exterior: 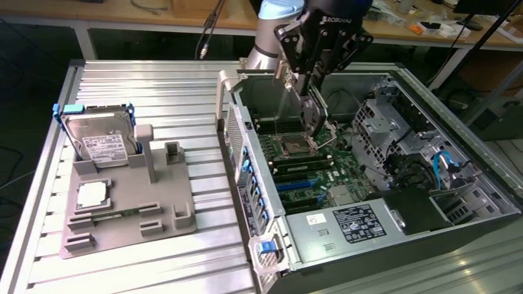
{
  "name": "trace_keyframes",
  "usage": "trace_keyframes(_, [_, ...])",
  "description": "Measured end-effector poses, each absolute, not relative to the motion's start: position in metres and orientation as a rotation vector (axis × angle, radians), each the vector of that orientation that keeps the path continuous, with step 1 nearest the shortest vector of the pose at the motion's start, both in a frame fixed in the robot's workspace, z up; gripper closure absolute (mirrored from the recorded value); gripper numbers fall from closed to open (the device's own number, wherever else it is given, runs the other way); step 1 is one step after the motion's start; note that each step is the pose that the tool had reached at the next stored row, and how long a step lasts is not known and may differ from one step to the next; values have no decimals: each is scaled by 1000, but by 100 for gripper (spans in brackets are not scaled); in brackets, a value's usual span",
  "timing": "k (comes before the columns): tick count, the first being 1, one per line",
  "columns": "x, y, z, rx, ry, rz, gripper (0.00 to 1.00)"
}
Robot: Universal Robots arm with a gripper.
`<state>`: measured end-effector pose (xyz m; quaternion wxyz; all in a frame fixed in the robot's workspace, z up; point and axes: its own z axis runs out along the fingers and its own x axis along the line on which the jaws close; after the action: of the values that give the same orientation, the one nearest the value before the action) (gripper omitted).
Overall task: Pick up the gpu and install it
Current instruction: 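Pick up the gpu and move the gpu toward the slot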
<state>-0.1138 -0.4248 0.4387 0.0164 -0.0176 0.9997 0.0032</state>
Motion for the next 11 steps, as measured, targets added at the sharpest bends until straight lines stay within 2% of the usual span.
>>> trace_keyframes(11, [-63,-425,438,-55,3108,10,73])
